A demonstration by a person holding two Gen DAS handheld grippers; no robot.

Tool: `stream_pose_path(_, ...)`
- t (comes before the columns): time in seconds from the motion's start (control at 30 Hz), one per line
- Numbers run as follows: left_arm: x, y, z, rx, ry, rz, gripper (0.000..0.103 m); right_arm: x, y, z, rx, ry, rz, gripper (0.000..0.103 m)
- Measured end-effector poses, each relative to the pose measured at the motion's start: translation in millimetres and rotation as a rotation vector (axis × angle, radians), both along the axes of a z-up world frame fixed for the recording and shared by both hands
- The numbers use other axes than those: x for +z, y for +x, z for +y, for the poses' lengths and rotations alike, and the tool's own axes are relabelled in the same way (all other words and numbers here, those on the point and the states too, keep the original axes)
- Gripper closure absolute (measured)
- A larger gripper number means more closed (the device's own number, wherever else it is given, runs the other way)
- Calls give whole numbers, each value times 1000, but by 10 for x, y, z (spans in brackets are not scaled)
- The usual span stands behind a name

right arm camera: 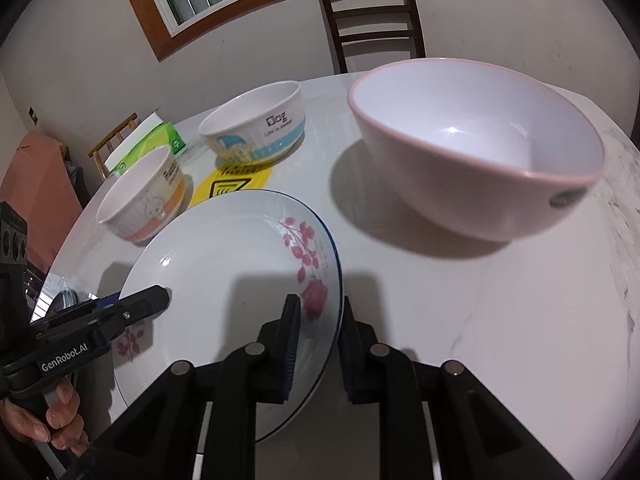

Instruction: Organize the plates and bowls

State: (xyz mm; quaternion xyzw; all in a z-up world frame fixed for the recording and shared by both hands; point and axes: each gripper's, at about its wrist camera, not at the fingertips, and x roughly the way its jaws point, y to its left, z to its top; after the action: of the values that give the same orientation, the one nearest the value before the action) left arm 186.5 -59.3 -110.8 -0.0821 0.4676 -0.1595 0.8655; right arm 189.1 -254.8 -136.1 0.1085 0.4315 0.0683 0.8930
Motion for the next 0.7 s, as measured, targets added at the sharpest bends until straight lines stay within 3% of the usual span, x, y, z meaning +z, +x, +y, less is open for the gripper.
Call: stream_pose_path(0.7, 117, -369, 182, 17, -23, 7, 88, 118, -428, 171, -6, -9, -1, 86)
